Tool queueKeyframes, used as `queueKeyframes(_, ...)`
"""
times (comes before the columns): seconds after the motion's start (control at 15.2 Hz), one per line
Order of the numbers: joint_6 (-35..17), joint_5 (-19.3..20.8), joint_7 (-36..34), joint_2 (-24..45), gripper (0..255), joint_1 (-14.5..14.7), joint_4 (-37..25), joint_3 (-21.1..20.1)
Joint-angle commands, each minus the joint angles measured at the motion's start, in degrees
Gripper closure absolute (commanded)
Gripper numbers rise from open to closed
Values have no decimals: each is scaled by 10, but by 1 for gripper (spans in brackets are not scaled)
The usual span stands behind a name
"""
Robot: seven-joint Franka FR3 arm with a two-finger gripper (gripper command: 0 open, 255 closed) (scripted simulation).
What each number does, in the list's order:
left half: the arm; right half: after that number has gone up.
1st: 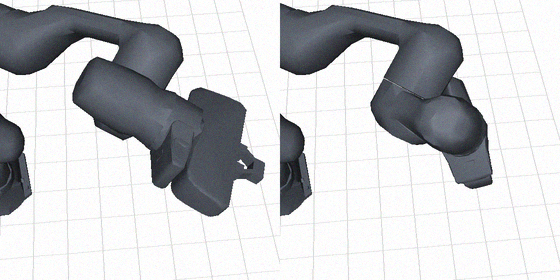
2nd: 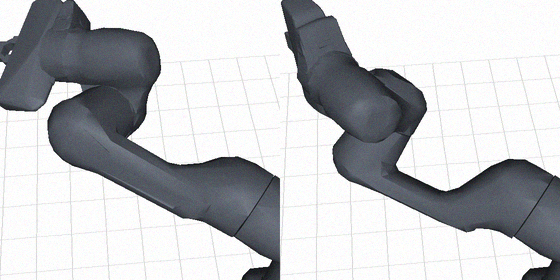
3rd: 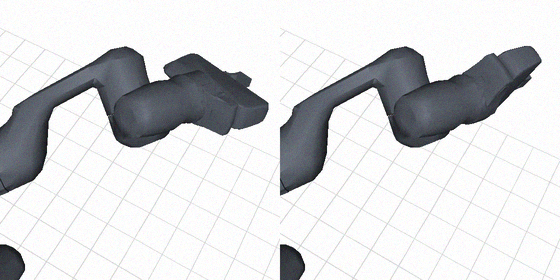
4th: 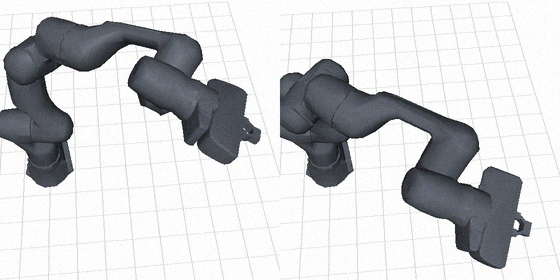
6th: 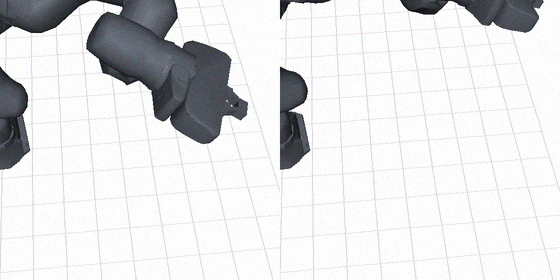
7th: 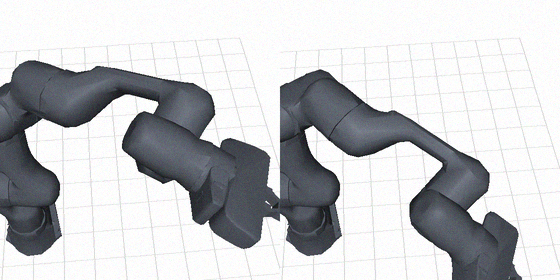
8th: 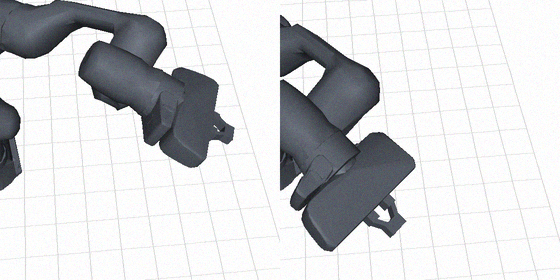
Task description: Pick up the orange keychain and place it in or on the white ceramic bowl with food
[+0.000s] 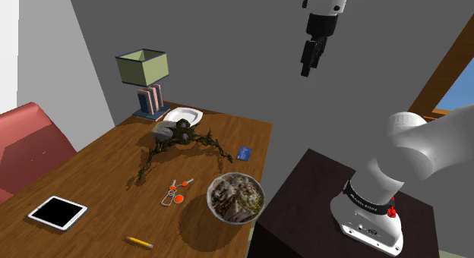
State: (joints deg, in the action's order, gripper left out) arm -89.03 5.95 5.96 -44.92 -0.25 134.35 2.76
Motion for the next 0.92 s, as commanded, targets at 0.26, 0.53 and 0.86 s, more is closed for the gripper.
queueKeyframes(0.26,-55,-25,-38,21,0,16,37,-31)
queueKeyframes(0.53,-114,-49,-74,54,0,33,64,-63)
queueKeyframes(0.86,-190,-75,-118,113,0,53,82,-103)
